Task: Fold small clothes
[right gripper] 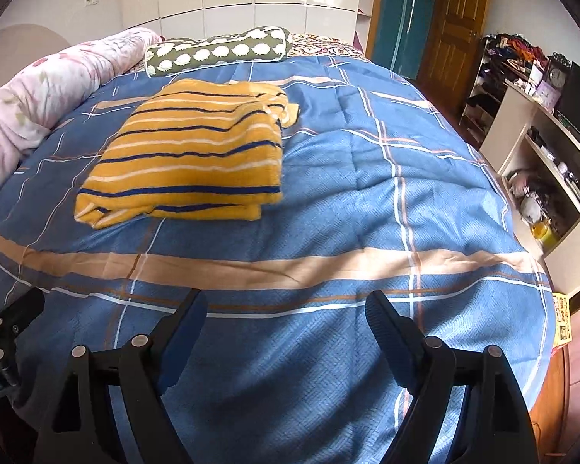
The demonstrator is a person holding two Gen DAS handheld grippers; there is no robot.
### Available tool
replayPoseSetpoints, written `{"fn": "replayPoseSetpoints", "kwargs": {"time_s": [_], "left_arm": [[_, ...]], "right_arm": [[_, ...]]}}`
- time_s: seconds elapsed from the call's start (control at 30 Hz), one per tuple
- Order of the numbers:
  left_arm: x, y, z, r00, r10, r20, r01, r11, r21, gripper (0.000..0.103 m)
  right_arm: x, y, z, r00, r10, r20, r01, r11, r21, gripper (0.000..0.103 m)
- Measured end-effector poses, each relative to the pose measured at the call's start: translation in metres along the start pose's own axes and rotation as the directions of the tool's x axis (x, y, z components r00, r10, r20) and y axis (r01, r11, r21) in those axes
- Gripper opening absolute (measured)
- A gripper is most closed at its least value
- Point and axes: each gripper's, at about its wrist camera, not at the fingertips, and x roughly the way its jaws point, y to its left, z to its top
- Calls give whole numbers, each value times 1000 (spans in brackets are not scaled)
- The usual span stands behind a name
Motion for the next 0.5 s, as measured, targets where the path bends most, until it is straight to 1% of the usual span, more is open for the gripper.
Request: {"fn": "replayPoseSetpoints", "kwargs": {"time_s": [0.2,0.5], "left_arm": [[1,5,-1,1000,-3,-3,3,1000,-10,103],[-3,6,-1,1000,3,15,-3,1000,-10,103]], "right_arm": [[-2,7,-2,1000,-1,4,1,1000,-11,88],[-8,12,-2,1000,-8,22,9,1000,-15,88]]}}
